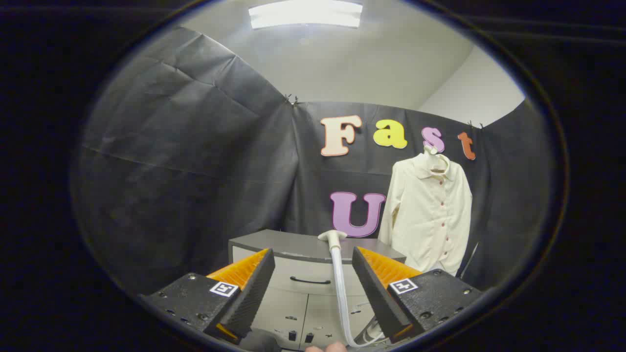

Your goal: Iron the clothes twice with a garment steamer, once on the left side and once on the right side.

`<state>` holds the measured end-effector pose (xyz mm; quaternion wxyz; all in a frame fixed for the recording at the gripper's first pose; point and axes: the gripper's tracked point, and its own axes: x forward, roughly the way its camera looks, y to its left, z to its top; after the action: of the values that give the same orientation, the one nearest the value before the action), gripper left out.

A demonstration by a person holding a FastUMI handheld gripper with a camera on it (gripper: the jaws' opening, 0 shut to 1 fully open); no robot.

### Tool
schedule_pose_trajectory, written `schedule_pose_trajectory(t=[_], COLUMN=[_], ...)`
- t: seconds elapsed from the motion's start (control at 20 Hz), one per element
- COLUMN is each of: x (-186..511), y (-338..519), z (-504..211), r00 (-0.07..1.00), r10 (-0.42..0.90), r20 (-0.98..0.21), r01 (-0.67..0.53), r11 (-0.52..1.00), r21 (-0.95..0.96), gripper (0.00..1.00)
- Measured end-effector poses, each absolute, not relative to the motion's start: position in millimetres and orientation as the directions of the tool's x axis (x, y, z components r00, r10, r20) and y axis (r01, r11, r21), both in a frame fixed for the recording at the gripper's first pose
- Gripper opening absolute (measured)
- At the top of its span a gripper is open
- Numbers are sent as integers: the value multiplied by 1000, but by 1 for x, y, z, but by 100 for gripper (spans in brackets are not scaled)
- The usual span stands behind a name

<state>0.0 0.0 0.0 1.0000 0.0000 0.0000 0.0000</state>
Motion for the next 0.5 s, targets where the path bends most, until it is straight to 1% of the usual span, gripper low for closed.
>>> schedule_pose_trajectory(t=[0.5], x=[6], y=[-6], z=[-9], r00=[1000], r10=[-8], r20=[-23], r01=[9], r11=[1000], r21=[9], gripper=[96])
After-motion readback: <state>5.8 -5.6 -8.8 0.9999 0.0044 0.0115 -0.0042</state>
